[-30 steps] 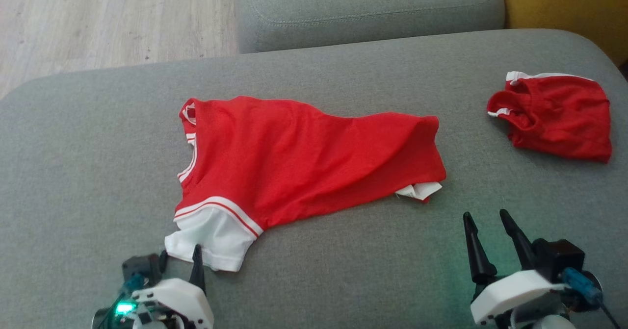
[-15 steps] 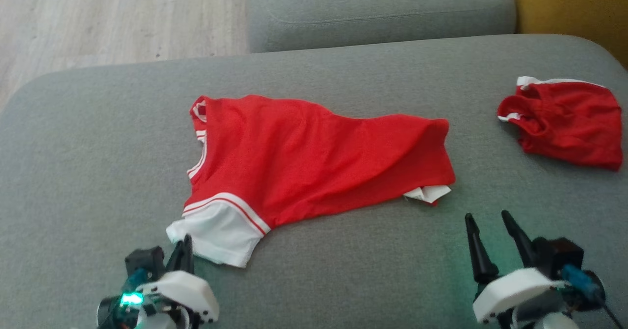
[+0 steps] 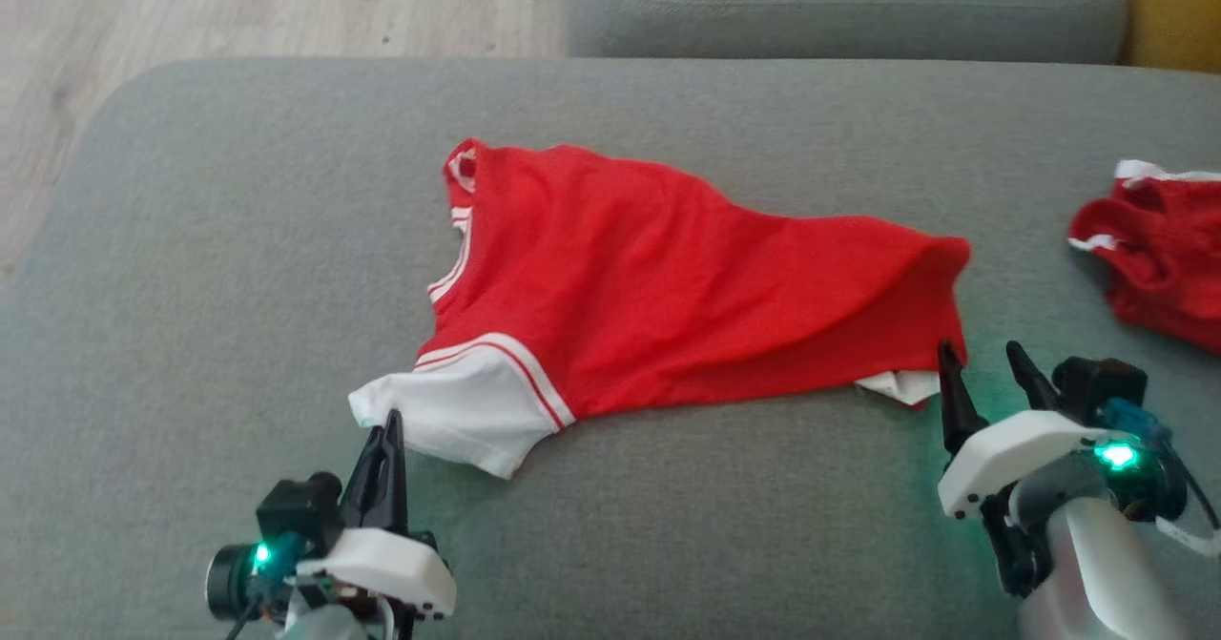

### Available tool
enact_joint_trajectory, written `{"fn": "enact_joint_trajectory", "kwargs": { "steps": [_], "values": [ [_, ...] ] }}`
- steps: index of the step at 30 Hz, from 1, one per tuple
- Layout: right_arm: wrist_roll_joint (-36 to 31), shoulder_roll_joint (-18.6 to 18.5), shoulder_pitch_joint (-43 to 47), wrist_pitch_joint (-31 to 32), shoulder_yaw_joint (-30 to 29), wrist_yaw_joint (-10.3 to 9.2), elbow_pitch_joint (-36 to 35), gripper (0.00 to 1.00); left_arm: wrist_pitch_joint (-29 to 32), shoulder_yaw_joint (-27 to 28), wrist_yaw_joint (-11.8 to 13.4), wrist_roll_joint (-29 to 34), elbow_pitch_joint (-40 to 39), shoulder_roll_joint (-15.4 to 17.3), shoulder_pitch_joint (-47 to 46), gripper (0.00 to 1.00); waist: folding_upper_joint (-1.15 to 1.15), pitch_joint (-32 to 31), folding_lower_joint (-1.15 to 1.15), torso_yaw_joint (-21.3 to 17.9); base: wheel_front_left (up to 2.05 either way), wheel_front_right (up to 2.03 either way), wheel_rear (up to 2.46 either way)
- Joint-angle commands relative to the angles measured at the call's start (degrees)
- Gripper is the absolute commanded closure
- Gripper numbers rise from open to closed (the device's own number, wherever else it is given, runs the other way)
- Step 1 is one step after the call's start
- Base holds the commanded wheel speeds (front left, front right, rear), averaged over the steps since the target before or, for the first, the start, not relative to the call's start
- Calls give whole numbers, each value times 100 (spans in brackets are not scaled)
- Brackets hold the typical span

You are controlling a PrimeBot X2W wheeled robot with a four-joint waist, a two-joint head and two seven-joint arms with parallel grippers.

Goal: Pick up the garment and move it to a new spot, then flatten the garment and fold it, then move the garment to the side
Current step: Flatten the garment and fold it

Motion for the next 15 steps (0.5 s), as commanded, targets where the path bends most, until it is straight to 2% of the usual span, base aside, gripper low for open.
{"fn": "enact_joint_trajectory", "kwargs": {
  "steps": [1, 7, 15],
  "values": [
    [38, -36, -326, -33, 100, 39, 25, 0, -70, 229, 79, 57, -299, 183, -118, 100, 0, 81, 0, 93, 0, 0, 0],
    [61, -36, -707, -166, 86, 39, 728, 0, -12, 206, 208, 98, -742, 273, 34, 100, 0, 177, 0, 182, 0, 0, 0],
    [441, -36, -1037, -384, 488, 39, 1514, 0, 120, 186, 351, 118, -1073, 376, 129, 100, 0, 217, 0, 144, 0, 0, 0]
  ]
}}
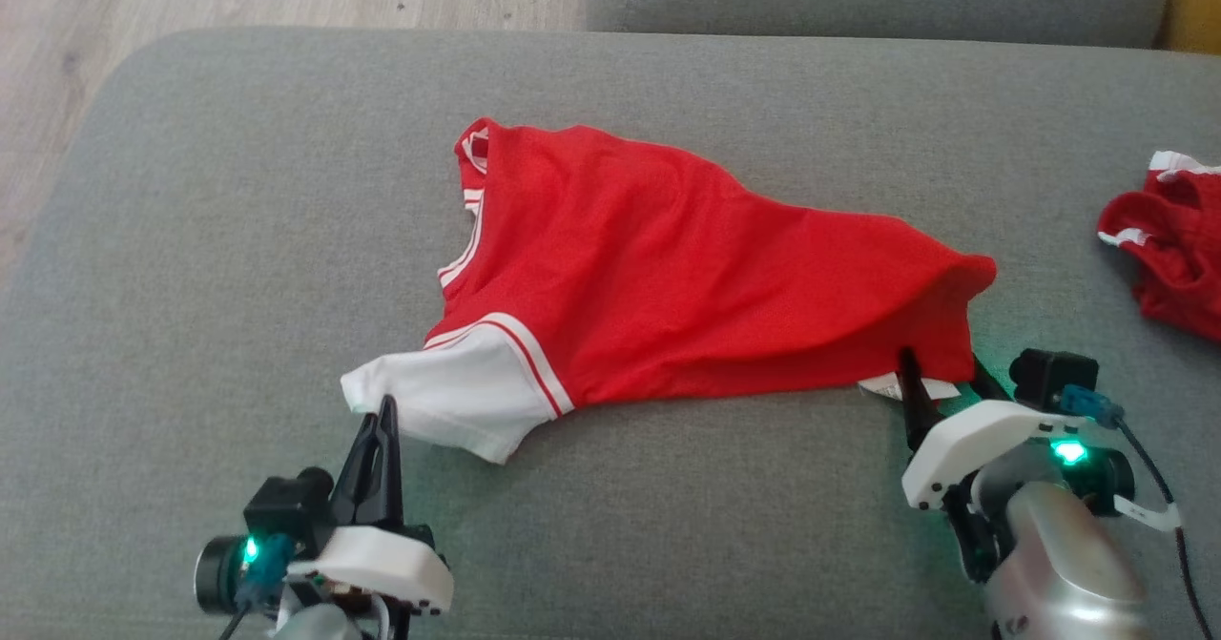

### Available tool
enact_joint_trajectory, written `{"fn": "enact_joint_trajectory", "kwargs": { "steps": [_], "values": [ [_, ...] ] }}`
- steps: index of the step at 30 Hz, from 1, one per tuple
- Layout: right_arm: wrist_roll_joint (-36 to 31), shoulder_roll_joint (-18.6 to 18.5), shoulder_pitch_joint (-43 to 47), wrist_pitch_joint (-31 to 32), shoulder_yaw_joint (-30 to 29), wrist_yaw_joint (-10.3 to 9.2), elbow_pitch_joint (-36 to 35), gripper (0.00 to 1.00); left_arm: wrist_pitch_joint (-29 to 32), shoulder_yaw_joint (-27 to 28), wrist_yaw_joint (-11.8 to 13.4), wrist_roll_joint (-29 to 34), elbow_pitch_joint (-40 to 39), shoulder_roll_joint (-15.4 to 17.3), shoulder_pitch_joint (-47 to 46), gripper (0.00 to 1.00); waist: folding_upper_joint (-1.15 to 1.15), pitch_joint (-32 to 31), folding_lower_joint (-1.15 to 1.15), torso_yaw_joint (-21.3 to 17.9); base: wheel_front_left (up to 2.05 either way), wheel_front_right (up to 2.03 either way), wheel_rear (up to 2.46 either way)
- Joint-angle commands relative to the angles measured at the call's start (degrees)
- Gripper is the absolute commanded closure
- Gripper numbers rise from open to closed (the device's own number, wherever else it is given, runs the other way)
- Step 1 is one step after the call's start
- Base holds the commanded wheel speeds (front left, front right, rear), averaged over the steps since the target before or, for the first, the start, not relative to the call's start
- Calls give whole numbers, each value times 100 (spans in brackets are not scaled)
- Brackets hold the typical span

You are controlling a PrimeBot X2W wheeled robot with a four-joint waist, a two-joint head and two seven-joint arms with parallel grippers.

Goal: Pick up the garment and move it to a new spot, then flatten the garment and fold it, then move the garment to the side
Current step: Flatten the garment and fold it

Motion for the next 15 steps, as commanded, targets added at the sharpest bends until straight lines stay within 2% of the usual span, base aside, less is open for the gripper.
{"fn": "enact_joint_trajectory", "kwargs": {
  "steps": [1, 2, 4, 6, 7, 8, 9, 15],
  "values": [
    [53, -29, -266, -125, 201, 39, -65, 4, 13, 190, 40, 72, -205, 133, -83, 100, 0, -5, 0, -22, 0, 0, 0],
    [74, -29, -288, -167, 240, 39, -17, 11, 21, 190, 49, 70, -228, 143, -77, 100, 0, -7, 0, -36, 0, 0, 0],
    [124, -29, -322, -235, 319, 39, 68, 51, 35, 192, 69, 67, -266, 161, -66, 100, 0, -11, 0, -67, 0, 0, 0],
    [187, -29, -354, -286, 401, 39, 142, 68, 46, 192, 82, 62, -300, 179, -54, 100, 0, -11, 0, -93, 0, 0, 0],
    [210, -29, -371, -308, 434, 39, 177, 72, 52, 192, 86, 59, -314, 187, -48, 100, 0, -13, 0, -104, 0, 0, 0],
    [229, -29, -388, -328, 462, 39, 211, 89, 58, 192, 90, 55, -324, 195, -43, 100, 0, -15, 0, -113, 0, 0, 0],
    [248, -29, -404, -352, 489, 39, 242, 100, 62, 192, 95, 51, -334, 202, -38, 100, 0, -19, 0, -121, 0, 0, 0],
    [188, -29, -484, -693, 513, 39, 116, 100, 32, 227, 140, 63, -458, 271, -20, 100, 0, -155, 0, -179, 0, 0, 0]
  ]
}}
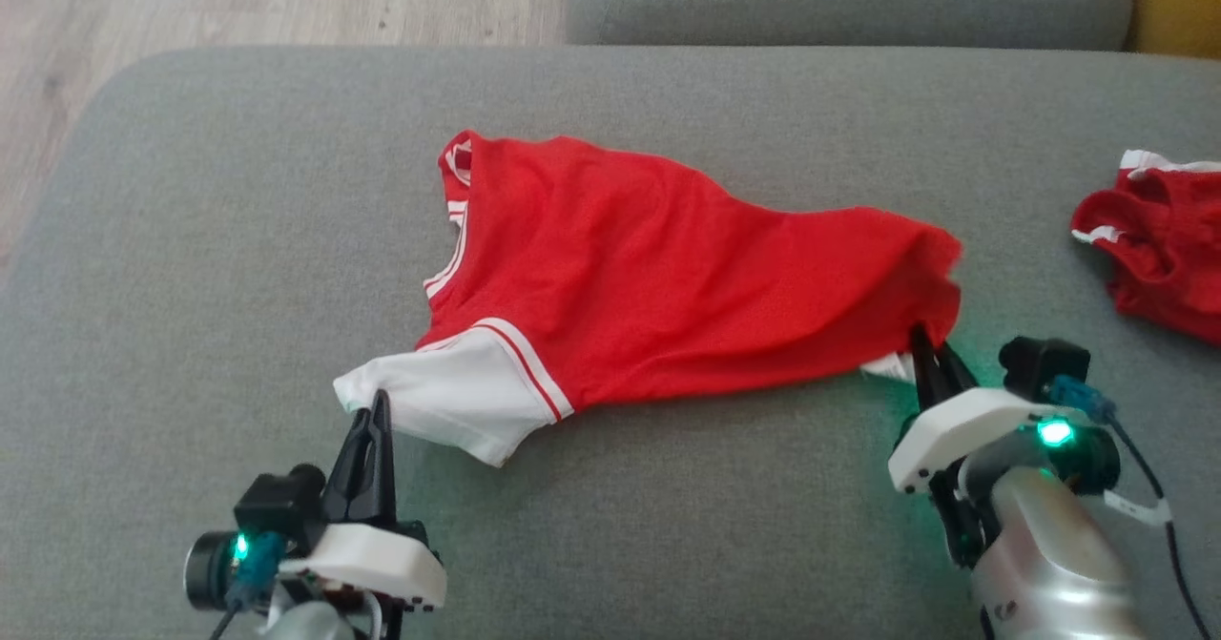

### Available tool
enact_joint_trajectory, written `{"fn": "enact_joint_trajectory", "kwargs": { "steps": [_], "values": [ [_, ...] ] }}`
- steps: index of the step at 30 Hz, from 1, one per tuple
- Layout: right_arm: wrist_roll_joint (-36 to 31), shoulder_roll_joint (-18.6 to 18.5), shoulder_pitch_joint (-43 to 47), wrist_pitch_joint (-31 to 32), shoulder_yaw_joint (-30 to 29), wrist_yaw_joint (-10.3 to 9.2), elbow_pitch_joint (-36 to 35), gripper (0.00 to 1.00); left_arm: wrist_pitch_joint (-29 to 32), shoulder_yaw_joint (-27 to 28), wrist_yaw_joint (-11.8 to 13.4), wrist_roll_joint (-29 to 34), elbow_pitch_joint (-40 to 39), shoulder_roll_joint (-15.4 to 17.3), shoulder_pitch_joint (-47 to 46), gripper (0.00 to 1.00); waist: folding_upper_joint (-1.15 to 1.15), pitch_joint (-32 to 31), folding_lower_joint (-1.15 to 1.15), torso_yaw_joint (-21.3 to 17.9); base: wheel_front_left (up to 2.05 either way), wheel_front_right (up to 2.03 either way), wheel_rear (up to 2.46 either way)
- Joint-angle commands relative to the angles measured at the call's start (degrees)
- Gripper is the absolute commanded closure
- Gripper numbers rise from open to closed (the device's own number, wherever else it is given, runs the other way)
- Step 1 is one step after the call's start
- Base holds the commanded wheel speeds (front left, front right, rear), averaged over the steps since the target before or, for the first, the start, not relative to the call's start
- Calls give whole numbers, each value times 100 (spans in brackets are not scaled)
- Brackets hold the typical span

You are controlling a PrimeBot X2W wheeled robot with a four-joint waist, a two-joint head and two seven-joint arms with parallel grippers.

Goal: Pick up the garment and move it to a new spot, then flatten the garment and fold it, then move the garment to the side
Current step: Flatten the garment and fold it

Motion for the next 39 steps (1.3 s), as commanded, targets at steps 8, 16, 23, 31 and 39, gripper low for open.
{"fn": "enact_joint_trajectory", "kwargs": {
  "steps": [8, 16, 23, 31, 39],
  "values": [
    [69, -25, 139, -147, 290, 39, -1229, 100, -163, 338, 117, 189, -764, 299, -69, 100, 0, -464, 0, -135, 0, 0, 0],
    [160, -25, 789, 312, 268, 39, -3005, 100, -206, 509, 266, 425, -1639, 557, -176, 100, 0, -768, 0, -276, 0, 0, 0],
    [133, -25, 1503, 983, 79, 39, -5029, 100, -134, 692, 456, 676, -2651, 897, -306, 100, 0, -967, 0, -393, 0, 0, 0],
    [110, -25, 1952, 1580, -17, 39, -6210, 100, 291, 672, 468, 833, -3321, 1186, -555, 100, 0, -970, 0, -440, 0, 0, 0],
    [162, -25, 1056, 1562, 241, 39, -4917, 100, 448, 549, -207, 494, -2092, 1037, -1560, 100, 0, -713, 0, -485, 0, 0, 0]
  ]
}}
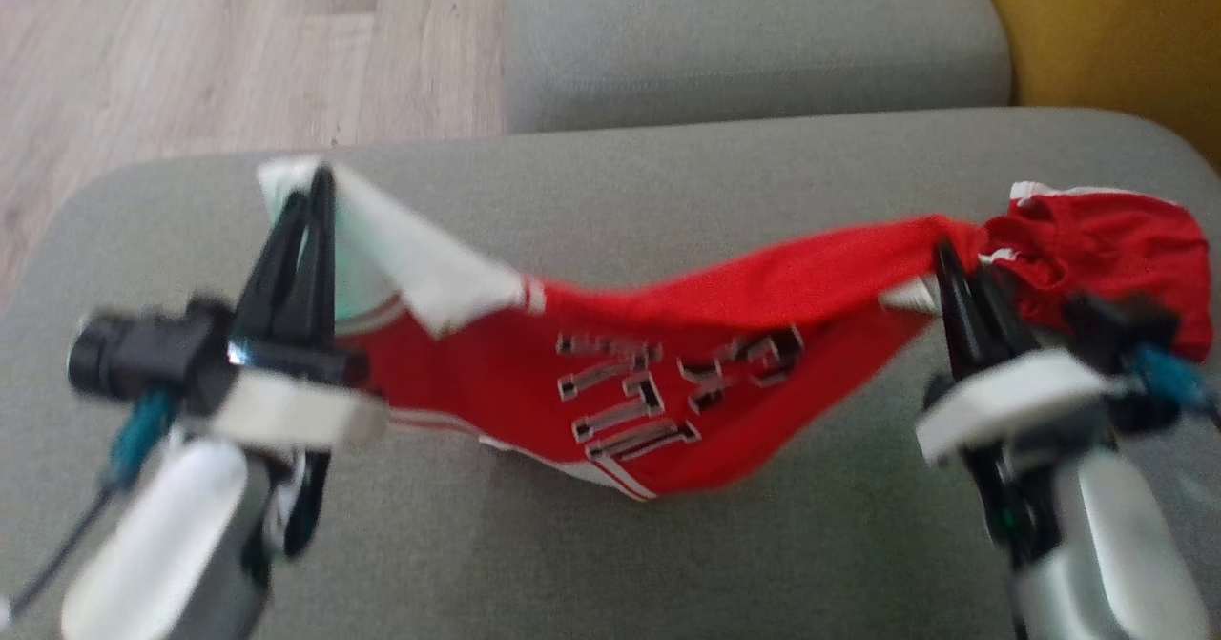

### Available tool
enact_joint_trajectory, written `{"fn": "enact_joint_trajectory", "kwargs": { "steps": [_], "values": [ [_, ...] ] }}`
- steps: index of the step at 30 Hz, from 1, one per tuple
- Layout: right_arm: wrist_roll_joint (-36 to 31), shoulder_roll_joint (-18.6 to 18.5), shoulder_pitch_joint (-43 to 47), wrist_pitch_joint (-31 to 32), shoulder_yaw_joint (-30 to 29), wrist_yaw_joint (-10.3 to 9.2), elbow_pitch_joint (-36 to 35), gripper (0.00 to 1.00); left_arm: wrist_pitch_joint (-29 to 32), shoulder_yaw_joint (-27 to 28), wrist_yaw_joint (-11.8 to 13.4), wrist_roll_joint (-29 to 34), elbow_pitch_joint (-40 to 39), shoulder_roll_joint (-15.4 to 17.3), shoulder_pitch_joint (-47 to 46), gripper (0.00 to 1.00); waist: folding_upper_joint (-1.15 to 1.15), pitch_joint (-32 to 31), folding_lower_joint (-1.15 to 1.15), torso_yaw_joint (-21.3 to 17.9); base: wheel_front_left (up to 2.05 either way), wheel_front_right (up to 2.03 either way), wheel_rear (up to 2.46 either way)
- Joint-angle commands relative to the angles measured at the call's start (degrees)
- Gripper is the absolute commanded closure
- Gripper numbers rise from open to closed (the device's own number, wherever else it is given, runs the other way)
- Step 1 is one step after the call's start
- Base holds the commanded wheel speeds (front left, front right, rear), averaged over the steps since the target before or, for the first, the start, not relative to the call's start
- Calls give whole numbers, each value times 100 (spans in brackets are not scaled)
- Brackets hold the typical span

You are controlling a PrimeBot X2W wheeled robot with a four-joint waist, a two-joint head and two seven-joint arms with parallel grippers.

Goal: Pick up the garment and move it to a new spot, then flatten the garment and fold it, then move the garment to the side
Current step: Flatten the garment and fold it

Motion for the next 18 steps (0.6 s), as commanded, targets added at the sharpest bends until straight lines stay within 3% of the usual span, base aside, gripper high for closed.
{"fn": "enact_joint_trajectory", "kwargs": {
  "steps": [1, 5, 9, 18],
  "values": [
    [-19, -29, -813, -160, 192, 39, 159, 100, -42, 204, -144, 26, 176, 60, -799, 100, 0, 89, 0, -10, 0, 0, 0],
    [-118, -29, -1724, -596, 264, 39, 981, 100, -274, 174, -358, 181, 777, -115, -1649, 100, 0, 189, 0, 15, 0, 0, 0],
    [-127, -29, -2253, -987, 302, 39, 1519, 100, -471, 231, -388, 219, 985, -332, -2130, 100, 0, 226, 0, 72, 0, 0, 0],
    [-111, -29, -1642, -1307, 431, 39, 2700, 100, -636, 35, -227, -20, 1001, -653, -888, 100, 0, 513, 0, 200, 0, 0, 0]
  ]
}}
